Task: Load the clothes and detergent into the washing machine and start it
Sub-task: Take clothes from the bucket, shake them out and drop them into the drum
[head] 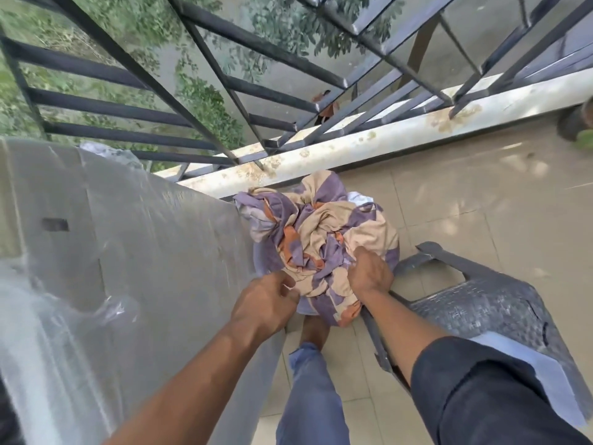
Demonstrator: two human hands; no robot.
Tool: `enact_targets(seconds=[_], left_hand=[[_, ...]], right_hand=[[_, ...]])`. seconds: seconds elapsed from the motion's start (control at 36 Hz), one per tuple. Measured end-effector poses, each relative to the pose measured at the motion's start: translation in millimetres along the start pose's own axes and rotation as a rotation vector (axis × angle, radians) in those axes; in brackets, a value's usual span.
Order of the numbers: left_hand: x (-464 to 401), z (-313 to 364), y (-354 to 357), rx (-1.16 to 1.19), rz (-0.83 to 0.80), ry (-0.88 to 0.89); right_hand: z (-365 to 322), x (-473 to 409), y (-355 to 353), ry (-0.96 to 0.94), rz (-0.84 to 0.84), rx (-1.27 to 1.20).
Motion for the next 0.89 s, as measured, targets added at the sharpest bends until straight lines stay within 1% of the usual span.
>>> enact_targets(seconds=[0.14,0.28,0.47,0.75,0.81,0.89], left_hand=[[-4,-6,2,0.017,0.034,0.001],[9,-5,3,0.031,0.027,-0.001],[15,1,5,0.057,0.068,0.026],[4,-13,44,0.125,0.028,-0.011],[0,-16,46,0.133,0.029,-0.019],[-1,-20,44,0.145,0.035,-0.036]], right_hand=[[6,-8,12,0.041,-0.015,0.023],[13,6,2,0.050,-0.023,-0.054],[10,11,-5,-0.004,-0.007,-0.109],[5,-10,14,-0.009,0.010,-0.030],[3,-15,13,0.004,0.012,-0.050],[-2,-12,6,-0.002,0.004,-0.170]])
Point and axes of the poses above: each hand's wrist, its own x-axis away from the middle knuckle, its own y-axis out of the palm, z = x × y, the point moved 10 cm from there along -x, towards the middle knuckle, and after that the axes turned 12 degrees about y, right-handed, at the moved point
